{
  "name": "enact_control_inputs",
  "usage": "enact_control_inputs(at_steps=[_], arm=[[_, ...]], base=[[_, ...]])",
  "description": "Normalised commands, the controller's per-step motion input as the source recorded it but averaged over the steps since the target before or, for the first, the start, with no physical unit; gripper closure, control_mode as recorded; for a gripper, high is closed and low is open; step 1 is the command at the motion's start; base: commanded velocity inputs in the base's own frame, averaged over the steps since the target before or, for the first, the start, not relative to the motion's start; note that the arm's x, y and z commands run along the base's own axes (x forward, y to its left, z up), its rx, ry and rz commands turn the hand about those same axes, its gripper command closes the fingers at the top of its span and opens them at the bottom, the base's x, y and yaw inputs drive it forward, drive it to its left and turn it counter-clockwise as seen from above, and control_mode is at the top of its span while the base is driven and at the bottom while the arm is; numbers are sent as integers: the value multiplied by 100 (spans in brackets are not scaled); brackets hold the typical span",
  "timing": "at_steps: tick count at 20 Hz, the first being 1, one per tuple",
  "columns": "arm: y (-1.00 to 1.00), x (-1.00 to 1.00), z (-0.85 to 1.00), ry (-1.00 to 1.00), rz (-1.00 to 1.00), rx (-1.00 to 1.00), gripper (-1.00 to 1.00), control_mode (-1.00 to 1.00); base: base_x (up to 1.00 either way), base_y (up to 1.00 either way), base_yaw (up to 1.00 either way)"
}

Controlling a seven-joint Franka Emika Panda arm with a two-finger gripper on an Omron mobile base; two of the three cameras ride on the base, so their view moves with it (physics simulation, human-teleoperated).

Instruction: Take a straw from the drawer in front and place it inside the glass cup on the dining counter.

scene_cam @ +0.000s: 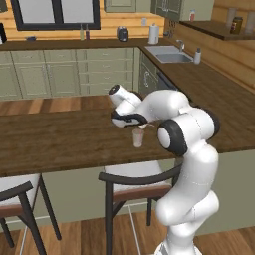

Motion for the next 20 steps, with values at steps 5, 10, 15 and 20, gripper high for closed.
enact_control_inputs(at_steps=[5, 10, 15, 20], arm=[[4, -5, 33, 10, 0, 28, -100, -100], [1, -51, 31, 1, 0, 20, -100, -100], [0, -83, 23, 0, 0, 10, -100, -100], [0, -100, 12, -3, 13, 0, -100, -100]], base=[[0, 0, 0], [0, 0, 0], [0, 0, 0], [0, 0, 0]])
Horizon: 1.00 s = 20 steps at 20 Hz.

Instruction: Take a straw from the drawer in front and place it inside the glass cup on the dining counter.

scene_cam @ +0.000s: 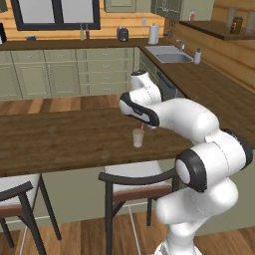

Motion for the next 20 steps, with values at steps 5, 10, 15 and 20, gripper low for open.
enact_control_inputs(at_steps=[5, 10, 15, 20], arm=[[8, -79, 6, 0, 42, 5, -100, -100], [21, -47, 12, 5, 52, 18, -100, -100], [41, -22, 6, 13, 46, 17, -100, -100], [68, -3, 3, 16, 36, 7, -100, -100]], base=[[0, 0, 0], [0, 0, 0], [0, 0, 0], [0, 0, 0]])
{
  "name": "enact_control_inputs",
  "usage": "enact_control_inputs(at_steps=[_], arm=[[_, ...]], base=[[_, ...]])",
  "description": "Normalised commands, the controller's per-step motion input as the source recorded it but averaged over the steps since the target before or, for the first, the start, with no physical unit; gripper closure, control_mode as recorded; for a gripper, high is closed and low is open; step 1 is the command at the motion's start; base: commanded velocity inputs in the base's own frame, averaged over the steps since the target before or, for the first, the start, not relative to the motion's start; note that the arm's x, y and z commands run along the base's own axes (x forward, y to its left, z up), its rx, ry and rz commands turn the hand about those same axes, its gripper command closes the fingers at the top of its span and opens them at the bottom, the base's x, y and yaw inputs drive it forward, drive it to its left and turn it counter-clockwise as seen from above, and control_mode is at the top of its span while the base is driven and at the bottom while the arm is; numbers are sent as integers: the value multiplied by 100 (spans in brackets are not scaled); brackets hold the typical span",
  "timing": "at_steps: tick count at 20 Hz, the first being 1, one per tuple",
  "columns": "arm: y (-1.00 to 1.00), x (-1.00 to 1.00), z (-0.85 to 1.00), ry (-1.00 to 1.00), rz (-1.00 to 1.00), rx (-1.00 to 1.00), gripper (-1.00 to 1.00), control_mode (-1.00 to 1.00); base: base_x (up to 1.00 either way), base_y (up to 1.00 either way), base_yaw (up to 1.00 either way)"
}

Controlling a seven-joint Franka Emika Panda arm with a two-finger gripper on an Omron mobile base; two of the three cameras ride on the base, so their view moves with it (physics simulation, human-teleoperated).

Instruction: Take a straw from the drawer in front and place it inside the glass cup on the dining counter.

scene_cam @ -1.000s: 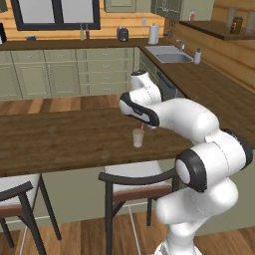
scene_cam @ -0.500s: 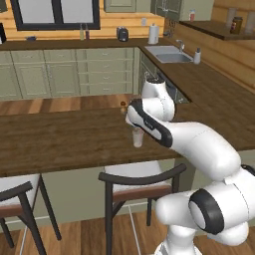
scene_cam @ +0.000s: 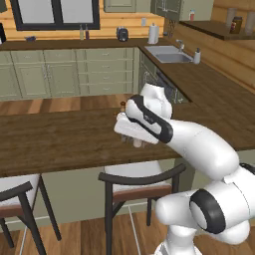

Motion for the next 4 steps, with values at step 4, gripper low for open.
enact_control_inputs(at_steps=[4], arm=[[87, -17, 6, 10, 25, 0, -100, -100]], base=[[0, 0, 0]])
